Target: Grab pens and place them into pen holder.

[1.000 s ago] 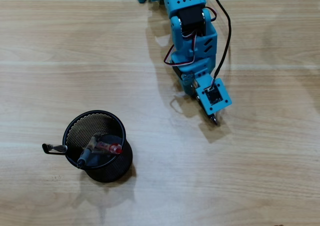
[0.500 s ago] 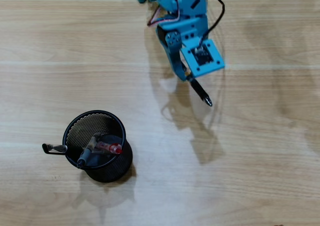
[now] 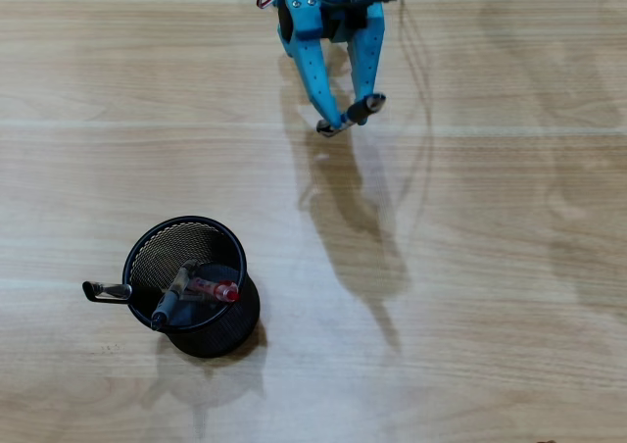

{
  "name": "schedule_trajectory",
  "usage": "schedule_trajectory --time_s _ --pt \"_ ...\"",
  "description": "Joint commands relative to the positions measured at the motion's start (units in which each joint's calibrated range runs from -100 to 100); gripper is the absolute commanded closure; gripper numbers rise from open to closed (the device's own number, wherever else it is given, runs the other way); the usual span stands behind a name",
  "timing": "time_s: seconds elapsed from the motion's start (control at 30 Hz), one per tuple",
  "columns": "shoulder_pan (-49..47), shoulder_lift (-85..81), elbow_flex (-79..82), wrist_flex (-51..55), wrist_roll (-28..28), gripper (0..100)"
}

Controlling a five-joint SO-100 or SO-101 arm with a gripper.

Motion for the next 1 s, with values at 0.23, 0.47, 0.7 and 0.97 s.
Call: schedule_trajectory --time_s 0.23,0.47,0.7,0.97 --pt "7.10 -3.41 7.33 -28.64 -0.13 98" --pt "14.09 2.30 -2.59 -27.69 -0.18 98" --pt "15.81 15.24 -22.60 -15.38 -0.18 98" --pt "15.54 31.12 -35.85 -15.46 -3.28 98"
